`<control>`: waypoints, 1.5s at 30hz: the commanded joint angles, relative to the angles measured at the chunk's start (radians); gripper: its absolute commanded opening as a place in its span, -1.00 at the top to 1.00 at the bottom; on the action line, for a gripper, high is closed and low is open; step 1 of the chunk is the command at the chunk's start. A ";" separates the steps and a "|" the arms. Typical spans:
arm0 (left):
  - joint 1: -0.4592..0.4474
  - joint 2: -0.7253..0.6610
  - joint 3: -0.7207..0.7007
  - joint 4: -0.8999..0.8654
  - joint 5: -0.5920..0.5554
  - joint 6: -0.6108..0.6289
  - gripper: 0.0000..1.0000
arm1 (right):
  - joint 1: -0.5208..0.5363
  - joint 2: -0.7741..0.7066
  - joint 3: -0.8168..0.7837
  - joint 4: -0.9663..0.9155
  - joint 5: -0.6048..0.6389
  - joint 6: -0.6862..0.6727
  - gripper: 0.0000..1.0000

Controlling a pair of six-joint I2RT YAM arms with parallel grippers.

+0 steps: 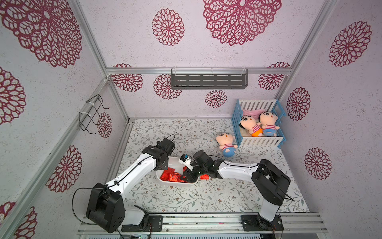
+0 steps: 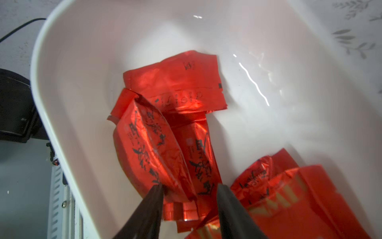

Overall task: Take the tea bags out of the storage box
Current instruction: Pick up the tea bag from the storage box, then place the tea bag at the center of the board.

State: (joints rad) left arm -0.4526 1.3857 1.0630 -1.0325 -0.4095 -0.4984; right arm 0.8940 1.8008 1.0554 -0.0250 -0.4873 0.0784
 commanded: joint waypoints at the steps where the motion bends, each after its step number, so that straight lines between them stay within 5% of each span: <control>1: 0.005 -0.002 0.002 -0.013 -0.020 0.011 1.00 | 0.009 0.001 0.032 0.017 -0.050 -0.044 0.10; 14: 0.005 -0.001 0.002 -0.014 -0.022 0.009 1.00 | 0.011 -0.075 0.025 0.020 -0.074 -0.024 1.00; 27: 0.005 -0.004 0.004 -0.017 -0.027 0.010 1.00 | -0.090 -0.264 -0.079 0.104 0.000 0.166 1.00; 38: 0.005 -0.008 0.004 -0.018 -0.025 0.009 1.00 | -0.465 -0.574 -0.533 0.259 -0.029 0.555 1.00; 45: 0.005 -0.011 0.005 -0.017 -0.023 0.006 1.00 | -0.515 -0.635 -0.747 0.394 0.021 0.744 1.00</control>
State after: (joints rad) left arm -0.4526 1.3857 1.0634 -1.0344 -0.4099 -0.4980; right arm 0.3817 1.1831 0.3328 0.2504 -0.4938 0.7002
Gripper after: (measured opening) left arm 0.098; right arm 0.045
